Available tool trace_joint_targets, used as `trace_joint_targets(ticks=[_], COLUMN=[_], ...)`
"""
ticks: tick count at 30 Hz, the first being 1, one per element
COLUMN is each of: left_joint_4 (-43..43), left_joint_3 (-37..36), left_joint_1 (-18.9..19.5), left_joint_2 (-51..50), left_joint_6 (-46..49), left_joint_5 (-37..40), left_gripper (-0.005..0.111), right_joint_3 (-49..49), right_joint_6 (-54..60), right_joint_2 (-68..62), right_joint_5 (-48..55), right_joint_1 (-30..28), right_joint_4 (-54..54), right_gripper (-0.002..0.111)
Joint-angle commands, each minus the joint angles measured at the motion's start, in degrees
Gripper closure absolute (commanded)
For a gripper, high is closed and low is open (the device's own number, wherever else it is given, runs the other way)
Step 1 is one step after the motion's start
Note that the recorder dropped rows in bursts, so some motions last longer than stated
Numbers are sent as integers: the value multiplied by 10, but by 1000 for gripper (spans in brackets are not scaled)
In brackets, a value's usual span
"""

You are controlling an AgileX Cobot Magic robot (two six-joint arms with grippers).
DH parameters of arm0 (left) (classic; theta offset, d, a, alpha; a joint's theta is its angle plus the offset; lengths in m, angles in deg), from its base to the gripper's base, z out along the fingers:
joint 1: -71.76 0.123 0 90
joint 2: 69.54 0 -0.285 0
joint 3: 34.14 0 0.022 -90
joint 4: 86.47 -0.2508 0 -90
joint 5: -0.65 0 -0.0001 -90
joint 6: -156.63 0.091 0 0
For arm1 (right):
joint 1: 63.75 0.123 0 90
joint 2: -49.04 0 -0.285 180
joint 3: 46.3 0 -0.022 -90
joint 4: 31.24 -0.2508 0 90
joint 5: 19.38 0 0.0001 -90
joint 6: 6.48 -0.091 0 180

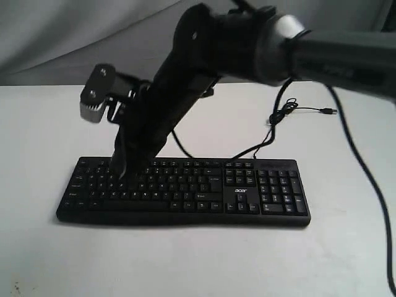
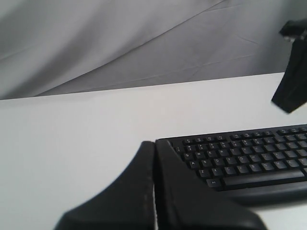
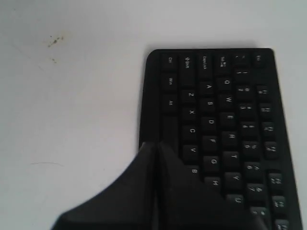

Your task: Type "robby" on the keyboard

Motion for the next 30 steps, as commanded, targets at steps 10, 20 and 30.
trace_joint_targets(ticks=[10, 20, 30], left_joint_4=[-3, -3, -3], left_joint_3=[-2, -2, -2], left_joint_1=[-3, -3, -3], left_joint_2=[2, 2, 2], left_joint_6=[-2, -2, -2], left_joint_5=[-3, -3, -3], left_gripper=[107, 107, 107], right_joint_3=[-1, -4, -155], right_joint_6=[32, 33, 20], right_joint_2=[-79, -107, -197], right_joint_5=[-119, -168, -72], right_joint_1=[26, 24, 4], right_joint_4=[9, 26, 18], right_gripper=[108, 108, 108])
